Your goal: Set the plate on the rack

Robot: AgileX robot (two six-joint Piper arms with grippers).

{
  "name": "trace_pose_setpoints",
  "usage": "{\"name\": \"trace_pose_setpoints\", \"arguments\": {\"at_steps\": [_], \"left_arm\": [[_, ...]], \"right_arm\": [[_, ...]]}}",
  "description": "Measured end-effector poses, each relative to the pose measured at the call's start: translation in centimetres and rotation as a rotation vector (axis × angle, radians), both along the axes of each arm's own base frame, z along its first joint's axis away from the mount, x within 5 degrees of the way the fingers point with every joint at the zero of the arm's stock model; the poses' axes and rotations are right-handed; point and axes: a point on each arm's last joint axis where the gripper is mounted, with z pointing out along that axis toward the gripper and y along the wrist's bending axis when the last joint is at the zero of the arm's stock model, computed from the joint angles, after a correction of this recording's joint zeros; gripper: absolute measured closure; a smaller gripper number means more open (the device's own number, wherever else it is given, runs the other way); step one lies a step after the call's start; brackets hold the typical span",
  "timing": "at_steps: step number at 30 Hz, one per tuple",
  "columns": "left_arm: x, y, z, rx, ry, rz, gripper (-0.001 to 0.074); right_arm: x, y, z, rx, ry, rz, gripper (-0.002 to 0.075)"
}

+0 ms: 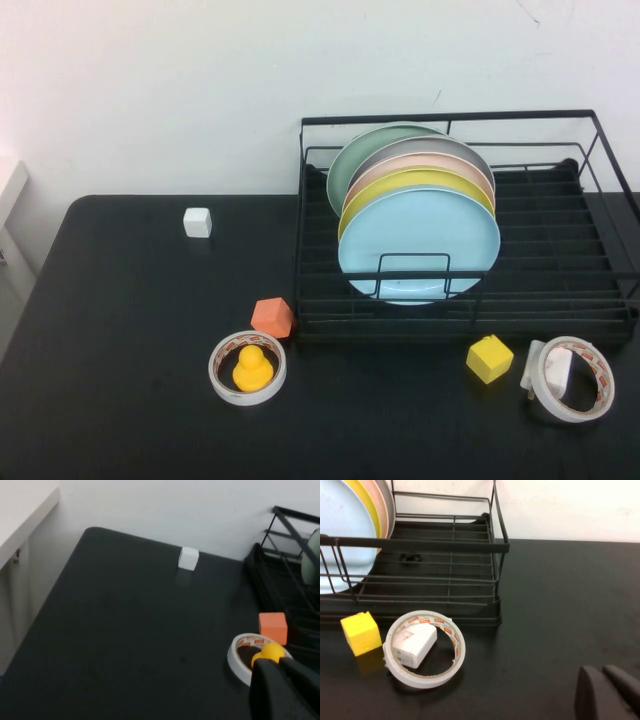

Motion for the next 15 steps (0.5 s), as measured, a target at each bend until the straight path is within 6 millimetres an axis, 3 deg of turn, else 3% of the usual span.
{"name": "trace_pose_setpoints", "arguments": {"at_steps": [15], "left_arm": [[-0.10,-0.06,-0.39,0.036,0.041,-0.026,0.0737]], "right_arm": [[0.00,-0.01,0.06,-0.002,-0.002,0.000,0.0728]]}}
